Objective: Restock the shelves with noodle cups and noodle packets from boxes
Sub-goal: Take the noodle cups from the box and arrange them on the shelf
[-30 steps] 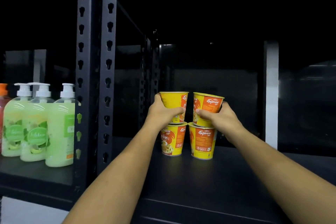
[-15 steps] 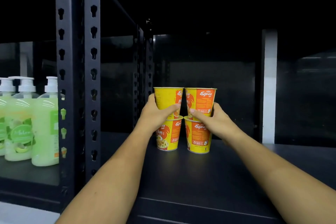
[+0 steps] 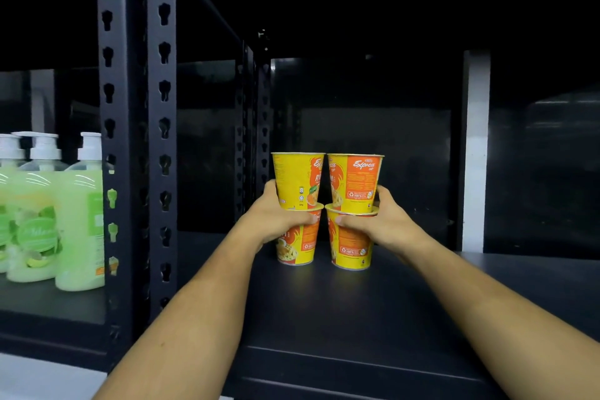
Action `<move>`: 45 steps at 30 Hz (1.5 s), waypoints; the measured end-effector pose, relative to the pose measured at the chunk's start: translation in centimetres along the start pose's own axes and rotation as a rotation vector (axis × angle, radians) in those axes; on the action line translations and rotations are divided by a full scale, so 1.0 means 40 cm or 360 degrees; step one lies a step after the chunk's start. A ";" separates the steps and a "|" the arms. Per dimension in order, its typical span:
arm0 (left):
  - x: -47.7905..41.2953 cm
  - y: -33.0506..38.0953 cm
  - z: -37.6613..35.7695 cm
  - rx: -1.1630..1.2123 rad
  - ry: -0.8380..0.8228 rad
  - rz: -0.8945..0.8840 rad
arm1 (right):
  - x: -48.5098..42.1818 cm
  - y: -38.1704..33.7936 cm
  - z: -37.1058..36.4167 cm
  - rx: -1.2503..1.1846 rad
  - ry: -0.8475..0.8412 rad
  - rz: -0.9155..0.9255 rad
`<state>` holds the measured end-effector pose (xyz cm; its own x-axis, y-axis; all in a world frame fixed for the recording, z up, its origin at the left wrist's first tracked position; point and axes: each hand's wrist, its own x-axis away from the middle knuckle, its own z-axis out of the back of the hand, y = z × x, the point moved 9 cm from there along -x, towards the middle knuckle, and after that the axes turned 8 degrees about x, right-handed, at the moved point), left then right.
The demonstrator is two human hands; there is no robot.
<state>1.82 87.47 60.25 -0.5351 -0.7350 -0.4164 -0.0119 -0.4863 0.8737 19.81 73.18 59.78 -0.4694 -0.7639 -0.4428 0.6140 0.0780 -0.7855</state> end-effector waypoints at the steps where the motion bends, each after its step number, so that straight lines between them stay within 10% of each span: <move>1: 0.001 0.000 -0.001 -0.0002 -0.0003 0.0002 | 0.001 0.000 0.001 0.0006 0.0001 -0.0001; 29: 0.028 -0.039 -0.009 -0.0039 -0.0015 0.0172 | 0.006 0.071 -0.016 0.0143 -0.0148 -0.0228; 45: 0.278 -0.044 -0.089 -0.1172 -0.0382 0.0363 | 0.284 0.059 0.012 0.1556 -0.0773 -0.0220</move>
<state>-1.09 78.46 53.21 -0.6253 -0.7727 -0.1094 0.6342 -0.5848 0.5058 16.25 64.39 53.10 -0.4049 -0.9143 0.0084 0.9135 -0.4050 -0.0389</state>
